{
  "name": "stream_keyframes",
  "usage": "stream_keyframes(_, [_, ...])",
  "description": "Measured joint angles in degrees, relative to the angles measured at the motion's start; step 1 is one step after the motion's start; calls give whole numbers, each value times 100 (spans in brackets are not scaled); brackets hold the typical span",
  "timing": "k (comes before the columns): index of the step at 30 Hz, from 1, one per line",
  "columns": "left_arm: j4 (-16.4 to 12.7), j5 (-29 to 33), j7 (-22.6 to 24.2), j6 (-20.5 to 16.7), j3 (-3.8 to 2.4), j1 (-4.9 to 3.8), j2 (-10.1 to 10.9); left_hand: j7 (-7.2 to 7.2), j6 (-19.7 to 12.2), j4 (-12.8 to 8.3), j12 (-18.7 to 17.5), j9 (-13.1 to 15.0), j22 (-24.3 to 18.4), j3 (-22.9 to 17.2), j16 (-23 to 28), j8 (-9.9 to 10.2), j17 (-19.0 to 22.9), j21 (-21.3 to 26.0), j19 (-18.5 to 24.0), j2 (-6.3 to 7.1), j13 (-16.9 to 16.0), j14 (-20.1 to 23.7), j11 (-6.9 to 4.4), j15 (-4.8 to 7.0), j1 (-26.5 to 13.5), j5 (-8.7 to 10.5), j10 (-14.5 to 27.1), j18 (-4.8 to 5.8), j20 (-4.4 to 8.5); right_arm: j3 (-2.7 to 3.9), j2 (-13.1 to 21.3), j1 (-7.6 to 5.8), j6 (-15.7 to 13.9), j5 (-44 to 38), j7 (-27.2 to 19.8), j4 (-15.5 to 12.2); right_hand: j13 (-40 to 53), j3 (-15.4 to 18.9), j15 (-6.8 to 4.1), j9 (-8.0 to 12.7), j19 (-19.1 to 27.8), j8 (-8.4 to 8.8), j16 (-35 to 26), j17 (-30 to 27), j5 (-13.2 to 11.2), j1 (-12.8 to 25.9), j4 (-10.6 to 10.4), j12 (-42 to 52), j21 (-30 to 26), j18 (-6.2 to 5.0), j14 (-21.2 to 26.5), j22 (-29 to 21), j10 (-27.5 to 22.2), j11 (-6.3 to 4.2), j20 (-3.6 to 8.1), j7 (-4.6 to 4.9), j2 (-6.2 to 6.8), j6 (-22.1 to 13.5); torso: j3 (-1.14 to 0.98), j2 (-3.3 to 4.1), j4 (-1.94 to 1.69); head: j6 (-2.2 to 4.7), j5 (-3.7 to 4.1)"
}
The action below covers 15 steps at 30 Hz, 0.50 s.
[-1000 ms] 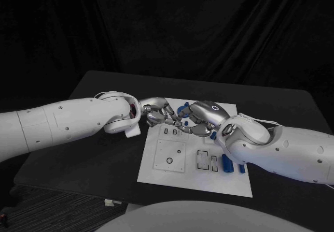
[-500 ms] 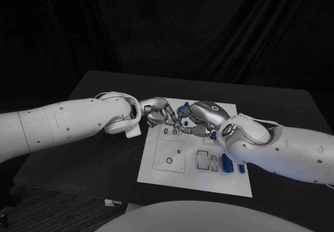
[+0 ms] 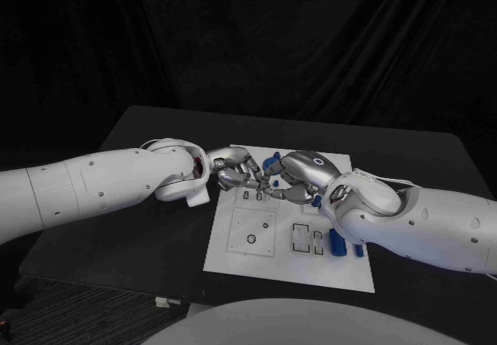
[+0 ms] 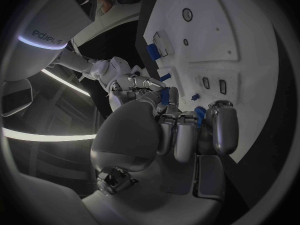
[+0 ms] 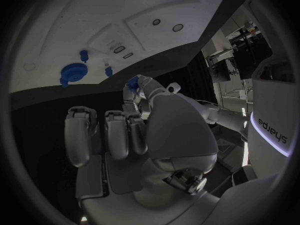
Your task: Assemble the parts on the task board
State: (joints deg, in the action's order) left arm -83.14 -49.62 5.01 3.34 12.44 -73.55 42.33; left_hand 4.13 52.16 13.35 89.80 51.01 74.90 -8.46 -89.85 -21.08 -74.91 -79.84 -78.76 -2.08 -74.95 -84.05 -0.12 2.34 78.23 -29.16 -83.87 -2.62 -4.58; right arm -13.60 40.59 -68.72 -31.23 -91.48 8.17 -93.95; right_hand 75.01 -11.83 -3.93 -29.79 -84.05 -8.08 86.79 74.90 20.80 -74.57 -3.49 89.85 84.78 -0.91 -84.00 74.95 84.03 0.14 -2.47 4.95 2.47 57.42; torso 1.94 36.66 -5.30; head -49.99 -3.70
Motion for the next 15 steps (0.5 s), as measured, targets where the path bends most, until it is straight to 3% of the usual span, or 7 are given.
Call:
stream_keyframes(1, [-4, 0, -6, -8, 0, 6, 0, 0, 0, -59, 0, 4, 0, -95, 0, 0, 0, 0, 0, 19, 0, 0, 3, 0, -19, 0, 5, 0, 0, 0, 5, 0, 17, -19, 6, 2, 0, 17, 21, 14, 0, 45, 0, 0, -150, 9, -18, 0, 0, 0, 2, 0, -11, 11, 0, -25, -5, -16, -1, -1, 0, 0, 1])
stream_keyframes(6, [-15, 1, -24, -42, -3, 13, 5, 8, -8, -9, 0, 8, 0, -147, 0, 0, 0, 23, 0, 50, 1, 0, 3, 0, -50, 0, 5, 0, 0, -2, 31, 4, 76, -60, 30, 3, 0, 93, 48, 32, 9, 219, 0, 0, -640, 171, -96, 0, 0, 0, -3, 0, 1, 40, -33, 71, 24, -276, -2, -3, 0, 0, -1])
stream_keyframes(15, [-30, 5, -162, -110, -5, 41, 26, 21, -19, -40, 0, 11, 0, -288, 0, 0, 0, 52, 0, 110, 1, 0, 23, 0, -110, 33, -15, 0, -1, -7, 229, 13, 143, -104, 84, -21, 0, 299, 48, 70, 0, 415, 0, 0, -1240, 272, -267, 0, -5, 0, -3, -1, 1, 39, -42, 130, 154, -679, -2, -4, 5, 0, -7])
